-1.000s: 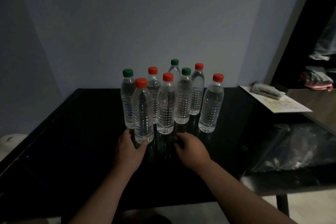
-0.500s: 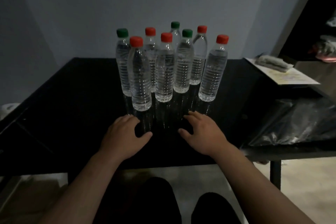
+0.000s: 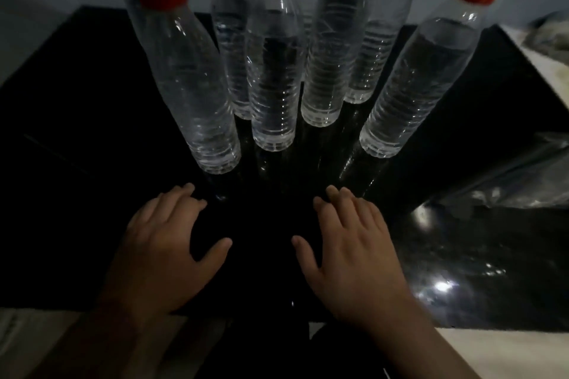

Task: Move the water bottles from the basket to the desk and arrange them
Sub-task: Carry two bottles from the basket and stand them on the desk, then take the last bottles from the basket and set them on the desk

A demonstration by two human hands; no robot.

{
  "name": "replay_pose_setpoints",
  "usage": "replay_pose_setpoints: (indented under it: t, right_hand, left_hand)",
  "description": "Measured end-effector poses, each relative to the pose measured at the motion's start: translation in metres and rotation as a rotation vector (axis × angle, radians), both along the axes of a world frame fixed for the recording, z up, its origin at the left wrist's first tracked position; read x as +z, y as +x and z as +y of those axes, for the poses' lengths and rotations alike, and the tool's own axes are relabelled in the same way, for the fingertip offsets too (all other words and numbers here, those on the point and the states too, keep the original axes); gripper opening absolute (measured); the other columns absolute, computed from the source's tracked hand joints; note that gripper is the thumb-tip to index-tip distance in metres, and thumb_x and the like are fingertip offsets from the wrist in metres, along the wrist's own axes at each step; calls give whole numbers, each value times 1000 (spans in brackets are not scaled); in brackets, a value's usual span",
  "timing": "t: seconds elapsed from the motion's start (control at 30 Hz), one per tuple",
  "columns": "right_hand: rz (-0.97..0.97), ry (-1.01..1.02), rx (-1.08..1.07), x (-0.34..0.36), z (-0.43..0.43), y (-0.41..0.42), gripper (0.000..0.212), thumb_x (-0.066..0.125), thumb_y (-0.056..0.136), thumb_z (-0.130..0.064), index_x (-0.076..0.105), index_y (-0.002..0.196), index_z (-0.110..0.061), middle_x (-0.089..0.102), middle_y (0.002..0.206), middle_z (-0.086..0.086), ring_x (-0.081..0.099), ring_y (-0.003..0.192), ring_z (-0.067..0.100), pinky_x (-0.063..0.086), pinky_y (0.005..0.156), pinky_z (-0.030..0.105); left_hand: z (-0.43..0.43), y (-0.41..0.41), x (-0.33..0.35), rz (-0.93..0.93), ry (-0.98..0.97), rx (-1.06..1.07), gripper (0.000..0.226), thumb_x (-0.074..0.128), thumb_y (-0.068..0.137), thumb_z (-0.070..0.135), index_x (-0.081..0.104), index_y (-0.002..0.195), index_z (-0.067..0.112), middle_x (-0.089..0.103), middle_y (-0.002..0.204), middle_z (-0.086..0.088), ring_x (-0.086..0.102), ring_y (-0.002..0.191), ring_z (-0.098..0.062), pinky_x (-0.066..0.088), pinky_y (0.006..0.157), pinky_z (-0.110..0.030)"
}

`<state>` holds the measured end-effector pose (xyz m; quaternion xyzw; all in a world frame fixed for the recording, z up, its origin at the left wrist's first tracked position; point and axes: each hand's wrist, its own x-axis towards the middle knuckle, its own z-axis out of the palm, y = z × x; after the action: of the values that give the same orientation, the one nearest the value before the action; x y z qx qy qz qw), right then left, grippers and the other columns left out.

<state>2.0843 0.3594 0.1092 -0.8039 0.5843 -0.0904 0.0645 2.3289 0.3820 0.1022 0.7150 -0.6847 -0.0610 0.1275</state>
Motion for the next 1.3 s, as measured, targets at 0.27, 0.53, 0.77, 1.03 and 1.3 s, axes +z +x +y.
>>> replay_pose_setpoints:
  t: [0.27, 0.53, 0.77, 1.03, 1.3]
  right_hand:
    - [34, 69, -9, 11, -1, 3, 59, 48, 89, -51, 57, 127, -7, 52, 138, 19, 45, 130, 35, 29, 111, 47]
    - [149, 409, 101, 53, -23, -6, 72, 36, 83, -59, 46, 140, -16, 41, 150, 13, 38, 137, 33, 31, 111, 45]
    - [-15, 743, 32, 121, -57, -26, 31, 53, 94, -31, 60, 121, -15, 60, 121, 7, 59, 111, 25, 47, 91, 33]
    - [-77, 464, -326, 198, -23, -122, 30, 54, 94, -34, 62, 121, -23, 62, 122, 0, 60, 110, 20, 48, 90, 32]
    - [-161, 225, -754, 259, 17, -235, 35, 54, 94, -37, 59, 127, -27, 61, 131, -3, 58, 117, 18, 47, 95, 32]
  left_hand:
    - [-1, 0, 9, 20, 119, 17, 70, 49, 73, 63, 56, 117, 10, 49, 139, -15, 44, 130, -36, 36, 106, -51]
    - [-7, -4, 32, 203, 363, 66, 67, 64, 79, 55, 51, 128, 11, 31, 153, -12, 25, 142, -36, 24, 115, -47]
    - [-40, 3, 77, 259, 480, -24, 23, 66, 84, 35, 65, 96, 15, 62, 105, -4, 60, 99, -26, 49, 83, -35]
    - [-98, -100, 158, 468, 500, -479, 26, 59, 78, 39, 70, 97, 26, 65, 95, 14, 62, 88, -2, 51, 84, -26]
    - [-134, -253, 243, 484, 347, -806, 25, 64, 85, 36, 66, 109, 29, 58, 102, 20, 58, 97, -1, 50, 89, -25]
